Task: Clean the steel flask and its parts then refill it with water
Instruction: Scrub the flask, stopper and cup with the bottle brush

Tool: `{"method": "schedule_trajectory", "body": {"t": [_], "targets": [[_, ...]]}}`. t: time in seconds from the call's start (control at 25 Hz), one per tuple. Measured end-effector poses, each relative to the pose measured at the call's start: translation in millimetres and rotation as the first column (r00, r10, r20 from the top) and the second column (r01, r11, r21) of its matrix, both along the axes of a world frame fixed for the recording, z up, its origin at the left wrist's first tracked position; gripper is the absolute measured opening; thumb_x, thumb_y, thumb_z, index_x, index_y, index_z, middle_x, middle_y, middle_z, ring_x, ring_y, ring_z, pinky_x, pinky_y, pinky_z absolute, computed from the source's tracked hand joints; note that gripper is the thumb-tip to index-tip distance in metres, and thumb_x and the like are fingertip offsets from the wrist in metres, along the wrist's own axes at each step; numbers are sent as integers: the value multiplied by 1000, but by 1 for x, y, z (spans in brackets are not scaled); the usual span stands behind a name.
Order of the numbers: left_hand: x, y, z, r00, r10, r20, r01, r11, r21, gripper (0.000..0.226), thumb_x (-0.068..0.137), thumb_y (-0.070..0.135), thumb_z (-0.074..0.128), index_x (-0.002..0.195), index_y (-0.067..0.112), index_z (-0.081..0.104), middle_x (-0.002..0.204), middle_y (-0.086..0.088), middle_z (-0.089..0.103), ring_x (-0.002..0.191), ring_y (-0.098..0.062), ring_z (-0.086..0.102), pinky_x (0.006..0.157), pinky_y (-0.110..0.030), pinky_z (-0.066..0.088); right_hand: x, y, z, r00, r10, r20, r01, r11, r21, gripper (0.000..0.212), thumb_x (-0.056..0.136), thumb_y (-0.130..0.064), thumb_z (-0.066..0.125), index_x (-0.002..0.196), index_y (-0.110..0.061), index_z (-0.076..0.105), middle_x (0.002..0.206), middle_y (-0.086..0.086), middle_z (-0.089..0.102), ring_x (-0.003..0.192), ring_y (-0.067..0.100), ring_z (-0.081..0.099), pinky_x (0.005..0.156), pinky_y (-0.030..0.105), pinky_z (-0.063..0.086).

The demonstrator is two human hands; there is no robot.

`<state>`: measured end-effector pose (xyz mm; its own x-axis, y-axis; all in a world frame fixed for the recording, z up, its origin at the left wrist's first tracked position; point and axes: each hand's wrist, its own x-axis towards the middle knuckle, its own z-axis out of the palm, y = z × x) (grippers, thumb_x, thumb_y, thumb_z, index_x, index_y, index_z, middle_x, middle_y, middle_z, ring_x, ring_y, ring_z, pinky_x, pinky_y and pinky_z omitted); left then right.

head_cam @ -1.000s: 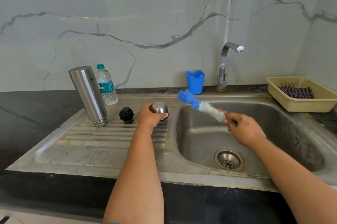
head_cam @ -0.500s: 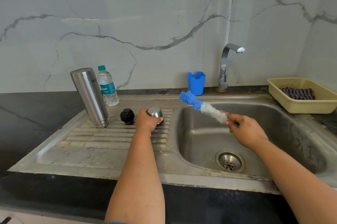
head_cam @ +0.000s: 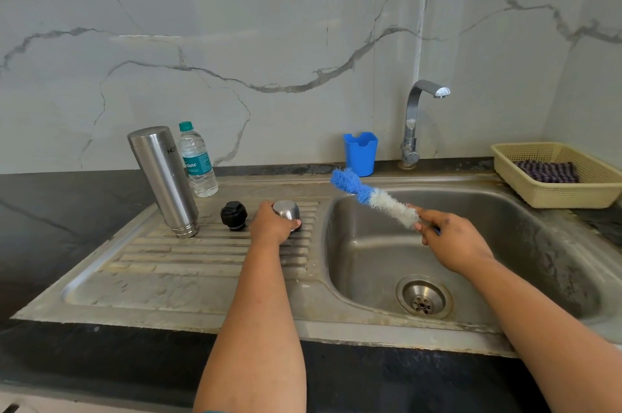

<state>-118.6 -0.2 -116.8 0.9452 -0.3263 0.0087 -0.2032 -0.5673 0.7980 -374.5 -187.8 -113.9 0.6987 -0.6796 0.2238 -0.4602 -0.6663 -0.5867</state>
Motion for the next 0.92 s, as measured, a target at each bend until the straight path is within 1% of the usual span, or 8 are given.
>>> {"method": "schedule_trajectory", "body": {"t": [0.16, 0.28, 0.36, 0.48, 0.6, 0.72, 0.8, 0.92], "targets": [[-5, -1, 4, 1000, 9, 7, -10, 998, 60, 78, 76, 30, 84, 137, 12, 40, 135, -12, 52, 123, -33, 51, 101, -44, 47, 0, -1, -2, 1000, 6, 0, -6, 1000, -1, 41, 100, -29, 48, 140, -32, 47, 82, -8, 58, 69, 12, 56, 61, 29, 47], [-11, -4, 12, 994, 20, 106, -27, 998, 57, 91, 77, 34, 83, 147, 11, 29, 146, -13, 37, 133, -34, 41, 103, -43, 42, -3, 0, 5, 1000, -1, -6, 1, 1000, -23, 44, 100, -28, 46, 143, -37, 42, 93, -5, 61, 78, 14, 59, 69, 31, 50], [-17, -9, 17, 984, 28, 178, -23, 999, -32, 89, 82, 35, 78, 150, 12, 27, 150, -11, 32, 138, -31, 36, 107, -41, 37, -5, 2, 15, 1000, -23, 14, 23, 1000, -5, 44, 99, -26, 47, 141, -35, 42, 98, -1, 66, 82, 16, 62, 72, 34, 52], [-25, -20, 19, 978, 33, 204, 14, 974, -227, 76, 85, 35, 74, 148, 16, 35, 149, -8, 37, 139, -28, 35, 109, -38, 34, 2, -6, 48, 994, -66, 82, 65, 998, 9, 25, 97, -21, 52, 121, -26, 49, 88, 0, 69, 80, 22, 64, 68, 33, 50], [-22, -22, 16, 947, 112, 302, -40, 971, -234, 63, 87, 34, 70, 142, 18, 44, 145, -6, 43, 138, -27, 32, 110, -42, 35, 24, -32, 99, 988, -117, 104, 134, 974, -180, 16, 94, -22, 54, 110, -22, 50, 93, 10, 68, 86, 31, 63, 75, 36, 50], [-15, -20, 13, 923, 144, 357, -79, 978, -191, 56, 86, 33, 69, 136, 16, 49, 140, -9, 49, 134, -29, 35, 109, -45, 36, 52, -49, 148, 987, -163, -10, 147, 914, -378, 15, 95, -18, 53, 109, -19, 51, 101, 14, 62, 82, 30, 54, 71, 34, 44], [-16, -23, 12, 929, 111, 354, -37, 977, -211, 55, 86, 32, 69, 135, 15, 51, 138, -10, 50, 133, -30, 36, 110, -44, 34, 72, -50, 173, 958, -236, -160, 109, 821, -560, 21, 92, -11, 54, 112, -16, 52, 103, 14, 59, 80, 29, 53, 67, 35, 42], [-18, -27, 16, 925, 117, 362, -32, 972, -233, 55, 86, 32, 68, 136, 17, 50, 138, -9, 51, 134, -29, 38, 116, -50, 26, 104, -41, 194, 841, -414, -348, -10, 631, -776, 24, 90, -4, 53, 114, -10, 51, 83, 8, 51, 72, 26, 53, 61, 35, 38]]}}
